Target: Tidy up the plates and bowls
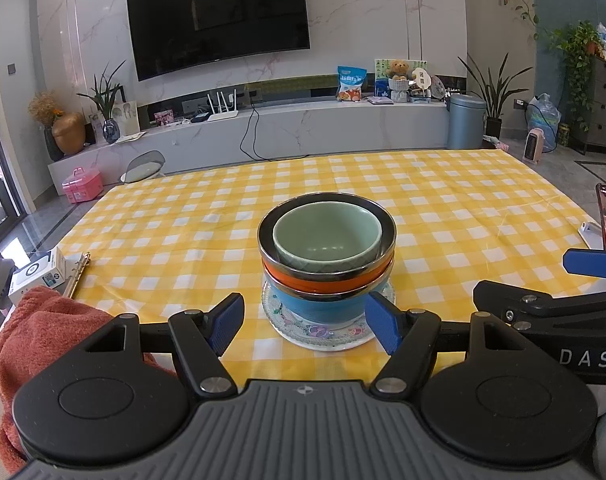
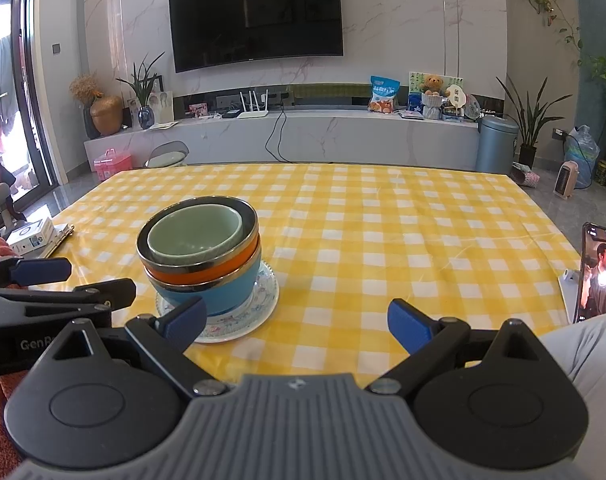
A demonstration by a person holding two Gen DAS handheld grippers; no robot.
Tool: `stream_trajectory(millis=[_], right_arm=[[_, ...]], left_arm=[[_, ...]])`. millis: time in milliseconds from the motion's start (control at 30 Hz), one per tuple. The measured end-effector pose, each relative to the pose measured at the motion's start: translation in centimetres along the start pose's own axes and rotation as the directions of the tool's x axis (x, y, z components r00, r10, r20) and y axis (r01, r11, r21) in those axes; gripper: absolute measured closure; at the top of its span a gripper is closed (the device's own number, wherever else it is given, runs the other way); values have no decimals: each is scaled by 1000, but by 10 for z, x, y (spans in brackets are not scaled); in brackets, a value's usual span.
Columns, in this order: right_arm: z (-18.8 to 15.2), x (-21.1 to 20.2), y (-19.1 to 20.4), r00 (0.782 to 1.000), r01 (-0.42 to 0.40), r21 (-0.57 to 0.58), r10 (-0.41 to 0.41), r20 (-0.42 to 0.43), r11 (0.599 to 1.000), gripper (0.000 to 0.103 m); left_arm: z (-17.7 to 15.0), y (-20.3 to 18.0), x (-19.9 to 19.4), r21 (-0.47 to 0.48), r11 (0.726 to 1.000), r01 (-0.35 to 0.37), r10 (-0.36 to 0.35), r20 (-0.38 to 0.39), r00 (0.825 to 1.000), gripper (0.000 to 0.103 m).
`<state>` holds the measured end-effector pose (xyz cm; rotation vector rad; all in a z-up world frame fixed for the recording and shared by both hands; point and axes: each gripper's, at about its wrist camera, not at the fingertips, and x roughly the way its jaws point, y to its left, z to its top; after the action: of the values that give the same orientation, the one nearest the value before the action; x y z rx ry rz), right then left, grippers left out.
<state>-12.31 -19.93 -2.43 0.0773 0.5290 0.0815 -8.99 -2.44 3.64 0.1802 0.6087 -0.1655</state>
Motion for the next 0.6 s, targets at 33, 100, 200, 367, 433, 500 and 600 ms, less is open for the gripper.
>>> stream_trajectory(millis=[33,100,200,367,433,500,600], right_arm=[[-1,1,0,1000,0,0,0,-1,1000,8],[-2,1,0,1000,-2,-1,2,-3,1000,8],[-3,2,0,1000,-3,-3,3,-6,1000,8],[-2,2,0,1000,-3,-3,3,-6,1000,8],[-2,1,1,1000,-3,-3,3,-6,1000,8],[-2,1,1,1000,-3,-2,3,-6,1000,8],[-2,2,0,1000,-3,-2,3,-7,1000,8]], left_arm=[[0,0,0,0,1000,0,0,0,1000,22],[0,0,0,0,1000,0,0,1,1000,22],[0,0,0,0,1000,0,0,0,1000,22],[0,0,0,-1,1000,-1,1,0,1000,22],[2,-1,-1,1,1000,-1,1,1,1000,22],[2,-1,-1,1,1000,-1,1,1,1000,22],[2,-1,-1,2,1000,0,0,2,1000,22]])
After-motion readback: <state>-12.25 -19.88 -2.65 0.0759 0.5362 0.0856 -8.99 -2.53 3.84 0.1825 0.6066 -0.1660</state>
